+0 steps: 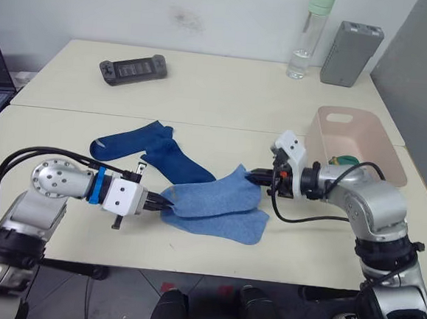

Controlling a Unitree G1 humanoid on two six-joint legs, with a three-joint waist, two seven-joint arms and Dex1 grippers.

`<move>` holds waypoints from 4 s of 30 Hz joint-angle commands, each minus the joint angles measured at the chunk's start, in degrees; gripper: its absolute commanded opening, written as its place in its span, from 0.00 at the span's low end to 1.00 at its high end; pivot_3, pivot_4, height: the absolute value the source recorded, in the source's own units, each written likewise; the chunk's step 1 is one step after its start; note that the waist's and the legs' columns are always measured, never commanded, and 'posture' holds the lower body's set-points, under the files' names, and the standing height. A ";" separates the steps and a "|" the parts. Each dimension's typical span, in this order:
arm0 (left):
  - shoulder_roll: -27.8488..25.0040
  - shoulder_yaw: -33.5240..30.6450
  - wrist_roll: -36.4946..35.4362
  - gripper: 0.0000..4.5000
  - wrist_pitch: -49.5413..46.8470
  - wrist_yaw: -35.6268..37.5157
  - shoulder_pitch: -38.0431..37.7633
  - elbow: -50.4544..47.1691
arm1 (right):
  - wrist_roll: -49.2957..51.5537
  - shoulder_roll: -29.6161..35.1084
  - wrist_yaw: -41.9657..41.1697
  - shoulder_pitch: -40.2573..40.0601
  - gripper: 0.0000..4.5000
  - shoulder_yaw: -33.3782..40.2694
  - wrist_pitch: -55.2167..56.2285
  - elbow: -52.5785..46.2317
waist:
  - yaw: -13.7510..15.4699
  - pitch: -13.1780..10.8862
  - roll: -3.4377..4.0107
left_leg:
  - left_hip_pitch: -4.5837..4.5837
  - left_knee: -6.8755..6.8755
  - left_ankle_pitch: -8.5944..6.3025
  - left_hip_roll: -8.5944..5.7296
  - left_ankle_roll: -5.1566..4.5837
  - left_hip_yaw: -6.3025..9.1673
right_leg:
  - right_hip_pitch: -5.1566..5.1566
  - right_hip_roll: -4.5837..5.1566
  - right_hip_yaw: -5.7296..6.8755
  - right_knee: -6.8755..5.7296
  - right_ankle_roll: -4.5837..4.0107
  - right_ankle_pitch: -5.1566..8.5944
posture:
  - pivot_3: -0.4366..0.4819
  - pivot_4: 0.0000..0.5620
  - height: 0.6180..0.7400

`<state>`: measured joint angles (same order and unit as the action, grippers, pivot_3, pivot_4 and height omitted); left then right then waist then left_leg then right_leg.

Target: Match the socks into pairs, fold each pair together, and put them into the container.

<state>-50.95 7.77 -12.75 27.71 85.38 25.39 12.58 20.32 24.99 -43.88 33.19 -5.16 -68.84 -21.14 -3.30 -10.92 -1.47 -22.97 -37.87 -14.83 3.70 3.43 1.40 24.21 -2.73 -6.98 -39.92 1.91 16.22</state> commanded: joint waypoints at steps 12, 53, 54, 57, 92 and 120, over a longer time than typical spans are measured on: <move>0.05 10.99 -2.02 0.00 11.79 7.12 11.09 14.40 | 5.36 -8.45 16.60 -14.35 0.00 6.38 -12.25 -20.21 | -0.57 0.01 -0.02 | 0.01 0.00 0.00 0.01 0.00 0.08 | -0.02 -0.03 0.01 -0.03 0.10 0.06 | 0.48 0.27 1.00; 2.07 -9.18 -14.41 0.61 -59.63 -29.47 -15.13 -22.23 | -0.12 15.61 -15.28 -0.95 0.71 -12.01 27.19 11.49 | -1.36 -0.03 -0.04 | 0.05 -0.01 -0.02 0.00 -0.04 0.06 | -0.04 0.00 -0.01 -0.02 0.17 0.15 | 0.48 0.27 1.00; 2.17 -9.25 -14.39 0.53 -59.62 -29.17 -15.06 -22.13 | -0.17 15.48 -15.44 -1.03 0.62 -11.98 26.97 11.46 | -1.37 -0.03 -0.04 | 0.05 -0.01 -0.02 0.00 -0.04 0.06 | -0.04 0.00 0.00 -0.02 0.17 0.15 | 0.48 0.27 1.00; 2.12 -9.23 -13.96 0.32 -59.35 -28.00 -14.65 -21.71 | -0.42 15.80 -16.08 -1.60 0.38 -12.31 26.38 10.73 | -1.37 -0.03 -0.04 | 0.05 -0.01 -0.02 0.00 -0.04 0.06 | -0.04 0.00 -0.01 -0.02 0.17 0.15 | 0.48 0.27 1.00; -1.16 -9.25 -11.89 0.00 -59.94 -20.64 -10.59 -17.01 | 14.01 14.07 -8.57 -7.53 0.00 -3.86 7.86 -0.30 | -1.43 -0.03 -0.04 | 0.04 -0.01 -0.03 0.00 -0.04 0.06 | -0.04 0.00 0.01 -0.02 0.18 0.15 | 0.48 0.27 1.00; 1.94 -6.23 -8.02 0.00 -56.34 -20.07 -9.37 -16.35 | 11.05 14.58 -8.14 -6.25 0.00 -5.84 12.72 4.16 | -1.44 -0.03 -0.04 | 0.04 -0.01 -0.03 0.00 -0.04 0.06 | -0.05 0.00 -0.01 -0.02 0.18 0.15 | 0.48 0.27 1.00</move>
<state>-48.03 3.02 -20.31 -29.14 64.69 16.34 -2.42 31.59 39.66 -52.15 26.01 -11.36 -57.50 -16.41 -4.73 -10.95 -1.52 -22.93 -37.88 -14.86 3.70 3.39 1.45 24.17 -2.73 -7.00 -39.95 2.09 16.36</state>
